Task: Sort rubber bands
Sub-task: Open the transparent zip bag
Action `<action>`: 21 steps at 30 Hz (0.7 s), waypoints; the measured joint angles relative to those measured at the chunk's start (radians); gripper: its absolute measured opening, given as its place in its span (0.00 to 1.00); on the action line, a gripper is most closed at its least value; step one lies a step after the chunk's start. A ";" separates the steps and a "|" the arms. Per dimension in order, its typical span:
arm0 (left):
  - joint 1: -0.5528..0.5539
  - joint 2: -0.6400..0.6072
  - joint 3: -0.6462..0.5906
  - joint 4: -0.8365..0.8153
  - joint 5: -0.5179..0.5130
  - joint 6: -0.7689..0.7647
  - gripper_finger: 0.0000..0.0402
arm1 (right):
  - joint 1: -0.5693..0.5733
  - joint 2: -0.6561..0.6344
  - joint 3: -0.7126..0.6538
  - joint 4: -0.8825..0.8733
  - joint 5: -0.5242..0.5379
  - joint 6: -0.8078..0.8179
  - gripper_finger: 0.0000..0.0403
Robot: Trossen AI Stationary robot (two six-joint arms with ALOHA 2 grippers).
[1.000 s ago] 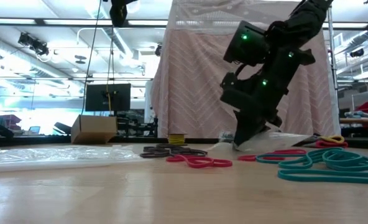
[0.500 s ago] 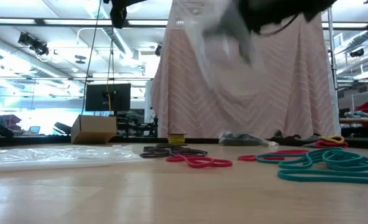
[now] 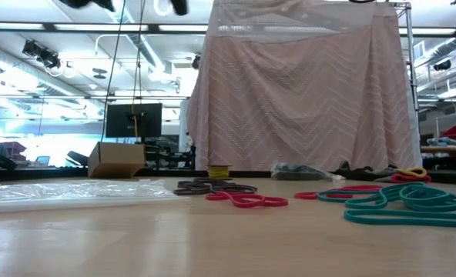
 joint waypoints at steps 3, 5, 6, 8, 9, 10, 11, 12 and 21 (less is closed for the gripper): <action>0.009 0.107 0.000 0.226 0.041 -0.115 0.27 | 0.003 0.027 0.000 0.111 -0.042 0.000 0.00; 0.010 0.169 0.000 0.349 0.041 -0.165 0.28 | 0.008 0.041 0.000 0.177 -0.051 0.000 0.00; 0.010 0.197 0.000 0.397 0.041 -0.182 0.28 | 0.009 0.051 0.000 0.208 -0.055 0.000 0.00; 0.009 0.245 0.000 0.481 0.041 -0.195 0.29 | 0.009 0.065 0.000 0.258 -0.070 0.006 0.00; 0.009 0.264 0.000 0.513 0.040 -0.197 0.29 | 0.009 0.071 0.000 0.275 -0.077 0.015 0.00; 0.009 0.279 0.000 0.538 0.037 -0.198 0.29 | 0.009 0.076 0.000 0.279 -0.082 0.024 0.00; 0.009 0.291 0.000 0.556 0.031 -0.203 0.29 | 0.011 0.082 0.001 0.281 -0.084 0.034 0.00; 0.009 0.300 0.000 0.573 0.024 -0.211 0.29 | 0.015 0.088 0.001 0.279 -0.084 0.037 0.00; 0.009 0.323 0.000 0.604 0.044 -0.213 0.29 | 0.023 0.192 0.002 0.322 -0.089 0.118 0.00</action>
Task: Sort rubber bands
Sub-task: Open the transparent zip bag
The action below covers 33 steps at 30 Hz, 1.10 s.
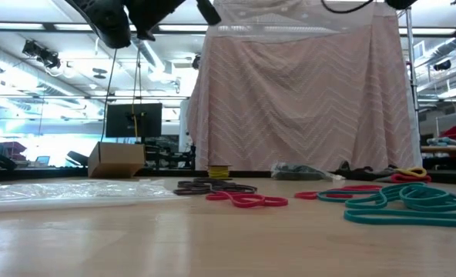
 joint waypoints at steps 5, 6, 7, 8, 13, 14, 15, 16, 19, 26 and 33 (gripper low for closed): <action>0.000 0.000 0.000 -0.039 0.034 0.008 0.29 | 0.000 0.058 0.030 0.098 0.005 0.016 0.00; -0.001 0.000 0.000 -0.039 0.035 0.012 0.29 | 0.000 0.066 0.045 0.097 -0.002 0.016 0.00; -0.001 0.000 0.000 -0.039 0.037 0.017 0.29 | 0.000 0.076 0.061 0.097 -0.014 0.016 0.00; 0.000 0.000 0.000 -0.039 0.036 0.021 0.29 | 0.000 0.086 0.081 0.097 -0.025 0.016 0.00; 0.004 0.000 0.000 -0.037 0.033 0.023 0.29 | 0.000 0.125 0.164 0.059 -0.078 0.015 0.00; 0.004 0.000 0.000 -0.034 0.033 0.022 0.29 | 0.000 0.128 0.174 0.037 -0.078 0.015 0.00; 0.004 0.000 0.000 -0.020 0.031 0.022 0.29 | 0.000 0.132 0.182 0.016 -0.080 0.014 0.00; 0.004 0.000 0.000 0.000 0.028 0.022 0.28 | 0.000 0.133 0.187 -0.006 -0.079 0.014 0.00; 0.004 0.000 0.000 0.083 0.025 0.003 0.25 | 0.000 0.134 0.187 -0.038 -0.079 0.014 0.00; 0.006 0.000 0.000 0.111 0.031 -0.035 0.12 | 0.000 0.133 0.187 -0.062 -0.080 0.014 0.00; 0.010 0.000 0.000 0.080 0.059 -0.048 0.01 | -0.005 0.133 0.187 -0.077 -0.080 0.012 0.00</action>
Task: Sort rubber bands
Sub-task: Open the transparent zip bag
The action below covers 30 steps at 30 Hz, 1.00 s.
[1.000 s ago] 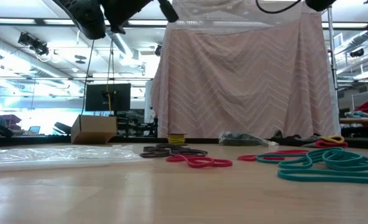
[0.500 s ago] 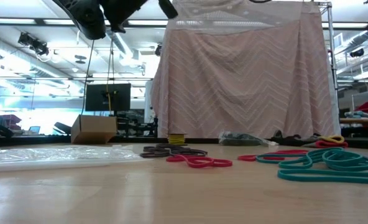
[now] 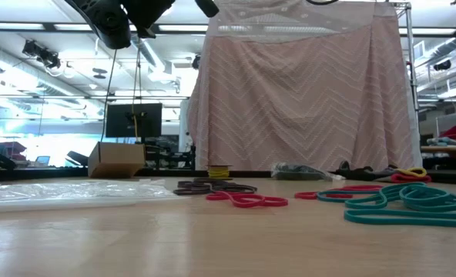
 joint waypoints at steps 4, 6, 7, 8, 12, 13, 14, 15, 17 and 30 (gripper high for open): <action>0.009 -0.001 0.000 -0.049 0.024 -0.010 0.01 | -0.018 0.000 0.000 -0.010 -0.005 0.003 0.00; 0.021 -0.010 0.000 -0.071 0.061 -0.029 0.01 | -0.035 -0.004 0.000 -0.040 -0.047 0.012 0.00; 0.025 -0.014 0.000 -0.082 0.077 -0.031 0.01 | -0.044 -0.006 0.000 -0.064 -0.078 0.022 0.00; 0.030 -0.020 0.000 -0.091 0.093 -0.031 0.01 | -0.054 -0.007 0.000 -0.087 -0.112 0.037 0.00; 0.062 -0.071 0.000 -0.125 0.124 -0.032 0.00 | -0.089 -0.013 -0.001 -0.203 -0.231 0.092 0.00; 0.074 -0.087 0.000 -0.128 0.132 -0.032 0.00 | -0.095 -0.013 -0.001 -0.235 -0.243 0.100 0.00; 0.084 -0.102 0.000 -0.137 0.143 -0.032 0.00 | -0.100 -0.013 -0.001 -0.269 -0.249 0.104 0.01; 0.092 -0.116 0.000 -0.149 0.150 -0.032 0.00 | -0.107 -0.013 -0.001 -0.299 -0.248 0.105 0.03; 0.108 -0.152 0.000 -0.196 0.170 -0.028 0.00 | -0.126 -0.013 -0.003 -0.345 -0.246 0.097 0.07; 0.113 -0.355 0.000 -1.049 0.204 0.355 0.00 | -0.269 -0.025 -0.059 -0.288 -0.335 0.100 0.38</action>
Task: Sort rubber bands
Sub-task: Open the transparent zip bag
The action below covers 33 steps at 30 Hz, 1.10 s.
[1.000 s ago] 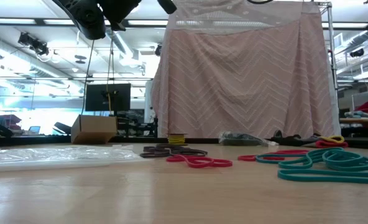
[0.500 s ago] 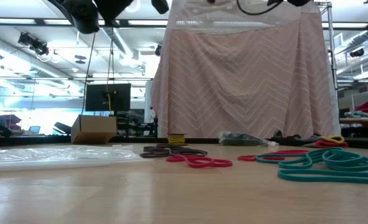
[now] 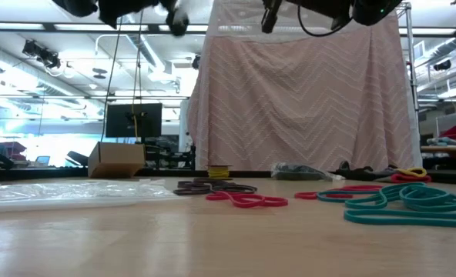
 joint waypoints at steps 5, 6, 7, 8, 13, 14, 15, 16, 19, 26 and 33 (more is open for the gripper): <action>-0.022 -0.007 0.000 -0.248 -0.036 0.121 0.00 | 0.052 0.000 0.016 -0.239 0.018 -0.124 0.35; -0.030 -0.005 0.000 -0.289 -0.055 0.145 0.00 | 0.066 0.000 0.025 -0.300 0.028 -0.158 0.34; -0.040 -0.003 0.000 -0.325 -0.069 0.168 0.00 | 0.082 0.000 0.034 -0.358 0.044 -0.196 0.33; -0.049 0.001 0.000 -0.351 -0.085 0.187 0.00 | 0.098 0.000 0.042 -0.412 0.066 -0.235 0.32; -0.091 0.035 0.000 -0.397 -0.099 0.217 0.00 | 0.155 0.000 0.057 -0.517 0.174 -0.357 0.30; -0.100 0.045 0.000 -0.399 -0.105 0.217 0.00 | 0.163 0.000 0.058 -0.518 0.185 -0.370 0.30; -0.110 0.055 0.000 -0.393 -0.110 0.217 0.00 | 0.169 0.000 0.058 -0.520 0.191 -0.378 0.30; -0.120 0.067 0.000 -0.384 -0.114 0.217 0.00 | 0.173 0.000 0.058 -0.520 0.197 -0.385 0.30; -0.149 0.102 0.000 -0.344 -0.132 0.214 0.00 | 0.182 0.000 0.058 -0.526 0.209 -0.392 0.29; -0.187 0.156 0.000 -0.185 -0.163 0.160 0.00 | 0.182 0.000 0.058 -0.533 0.207 -0.393 0.29; -0.192 0.156 0.000 -0.086 -0.183 0.111 0.00 | 0.188 0.000 0.058 -0.535 0.203 -0.393 0.29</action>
